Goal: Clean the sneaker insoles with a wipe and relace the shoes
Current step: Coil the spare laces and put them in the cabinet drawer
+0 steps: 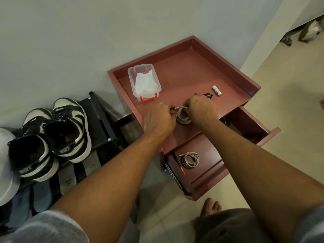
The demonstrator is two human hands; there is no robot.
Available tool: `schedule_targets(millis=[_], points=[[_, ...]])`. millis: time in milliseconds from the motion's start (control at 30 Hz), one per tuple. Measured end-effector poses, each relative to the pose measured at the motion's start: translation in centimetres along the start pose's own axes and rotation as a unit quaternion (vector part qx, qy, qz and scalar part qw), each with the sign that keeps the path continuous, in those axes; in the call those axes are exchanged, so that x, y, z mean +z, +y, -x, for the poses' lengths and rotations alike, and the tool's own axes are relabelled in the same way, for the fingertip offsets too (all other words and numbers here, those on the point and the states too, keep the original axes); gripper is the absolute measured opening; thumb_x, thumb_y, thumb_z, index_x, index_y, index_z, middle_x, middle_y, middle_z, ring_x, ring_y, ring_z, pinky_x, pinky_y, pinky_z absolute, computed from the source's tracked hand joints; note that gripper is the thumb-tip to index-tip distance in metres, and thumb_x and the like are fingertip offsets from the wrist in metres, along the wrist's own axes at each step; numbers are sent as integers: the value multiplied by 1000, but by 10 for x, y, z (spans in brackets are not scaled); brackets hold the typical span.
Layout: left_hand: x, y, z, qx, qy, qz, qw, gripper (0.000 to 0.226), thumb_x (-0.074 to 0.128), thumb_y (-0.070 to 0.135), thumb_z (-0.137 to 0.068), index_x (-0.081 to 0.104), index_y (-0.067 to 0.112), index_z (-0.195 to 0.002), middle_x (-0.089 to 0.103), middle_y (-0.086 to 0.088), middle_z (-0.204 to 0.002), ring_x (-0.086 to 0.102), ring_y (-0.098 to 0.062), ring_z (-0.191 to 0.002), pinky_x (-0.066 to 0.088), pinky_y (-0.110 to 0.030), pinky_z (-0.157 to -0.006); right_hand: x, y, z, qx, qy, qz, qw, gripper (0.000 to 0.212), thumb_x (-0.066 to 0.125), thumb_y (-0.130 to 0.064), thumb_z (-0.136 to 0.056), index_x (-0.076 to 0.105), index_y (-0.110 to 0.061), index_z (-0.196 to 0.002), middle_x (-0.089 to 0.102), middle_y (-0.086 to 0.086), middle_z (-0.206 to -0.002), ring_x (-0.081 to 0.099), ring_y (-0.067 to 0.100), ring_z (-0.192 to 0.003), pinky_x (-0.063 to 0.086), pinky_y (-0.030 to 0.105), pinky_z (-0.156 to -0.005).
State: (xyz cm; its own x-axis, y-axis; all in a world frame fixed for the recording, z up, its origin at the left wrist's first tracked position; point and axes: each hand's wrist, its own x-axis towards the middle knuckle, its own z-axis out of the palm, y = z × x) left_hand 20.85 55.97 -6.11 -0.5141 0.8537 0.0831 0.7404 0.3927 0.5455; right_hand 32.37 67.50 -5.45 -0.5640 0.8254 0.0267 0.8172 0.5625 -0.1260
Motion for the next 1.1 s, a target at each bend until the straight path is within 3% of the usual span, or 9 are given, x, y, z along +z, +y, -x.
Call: schedule_targets(millis=[200, 300, 533, 733, 967, 1100], points=[[0, 1, 0, 7, -3, -7, 1000, 24, 72, 29, -97, 78, 28, -120, 77, 6, -104, 72, -17, -93, 58, -33, -73, 1, 5, 7, -38, 0, 35, 999, 18, 62, -14, -91, 78, -21, -95, 71, 5, -87, 68, 31, -77, 46, 33, -55], [2, 0, 0, 17, -1, -13, 1000, 29, 73, 29, -97, 76, 28, -126, 78, 6, -112, 73, -17, -99, 61, -36, -80, -1, 13, 15, -72, 2, 42, 997, 19, 61, -20, -93, 79, -25, -98, 72, 4, -91, 69, 31, -82, 45, 34, -56], [8, 7, 3, 43, -42, -62, 996, 37, 73, 35, -95, 73, 28, -131, 76, 2, -120, 72, -23, -107, 63, -45, -89, -18, 48, 36, -131, -36, 38, 990, 16, 69, -30, -93, 79, -29, -105, 75, -1, -95, 69, 25, -87, 61, 43, -68], [16, 26, 9, 68, -59, -78, 993, 35, 71, 38, -97, 74, 26, -129, 73, 1, -124, 70, -26, -112, 61, -47, -90, -28, 84, 55, -155, -70, 16, 985, 19, 72, -35, -92, 78, -29, -110, 76, -9, -99, 70, 14, -88, 60, 34, -68], [22, 36, 13, 67, -79, -94, 990, 35, 72, 42, -98, 72, 26, -129, 67, 2, -127, 66, -26, -115, 58, -48, -90, -15, 107, 72, -130, -120, 6, 984, 19, 72, -41, -91, 79, -31, -106, 74, -13, -94, 67, 11, -83, 53, 29, -62], [23, 36, 13, 71, -76, -86, 991, 37, 72, 43, -97, 72, 26, -129, 66, 4, -126, 66, -23, -113, 59, -46, -90, 2, 112, 76, -100, -133, 7, 986, 21, 74, -42, -92, 78, -27, -105, 74, -10, -99, 68, 17, -90, 45, 28, -64]])
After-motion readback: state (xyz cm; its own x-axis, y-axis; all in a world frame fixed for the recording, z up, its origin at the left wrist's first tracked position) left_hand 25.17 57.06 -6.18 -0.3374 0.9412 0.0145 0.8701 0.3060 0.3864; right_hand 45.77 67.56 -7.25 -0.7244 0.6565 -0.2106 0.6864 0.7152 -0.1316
